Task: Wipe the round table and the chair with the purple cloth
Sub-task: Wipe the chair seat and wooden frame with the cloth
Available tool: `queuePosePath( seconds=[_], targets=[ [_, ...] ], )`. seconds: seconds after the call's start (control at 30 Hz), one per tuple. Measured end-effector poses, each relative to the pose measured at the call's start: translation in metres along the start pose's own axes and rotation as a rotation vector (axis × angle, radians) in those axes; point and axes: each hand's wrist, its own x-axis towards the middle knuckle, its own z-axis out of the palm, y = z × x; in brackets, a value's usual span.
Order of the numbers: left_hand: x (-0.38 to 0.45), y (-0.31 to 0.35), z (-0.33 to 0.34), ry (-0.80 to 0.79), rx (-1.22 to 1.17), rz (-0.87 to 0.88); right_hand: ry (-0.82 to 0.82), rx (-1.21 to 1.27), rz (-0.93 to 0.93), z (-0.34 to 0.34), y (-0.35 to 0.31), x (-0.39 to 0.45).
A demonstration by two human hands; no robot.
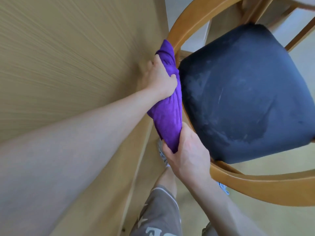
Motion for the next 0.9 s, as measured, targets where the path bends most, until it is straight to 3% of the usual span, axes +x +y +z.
queuePosePath(
  seconds=[0.43, 0.67, 0.9],
  targets=[
    [-0.093, 0.002, 0.022, 0.348, -0.114, -0.219, -0.114, -0.197, -0.222, -0.010, 0.076, -0.030],
    [-0.148, 0.009, 0.054, 0.511, -0.250, -0.239, -0.159, -0.289, -0.279, -0.029, 0.120, -0.047],
    [-0.207, 0.029, 0.094, 0.560, -0.310, -0.313, -0.214, -0.477, -0.399, -0.070, 0.165, -0.064]
  ],
)
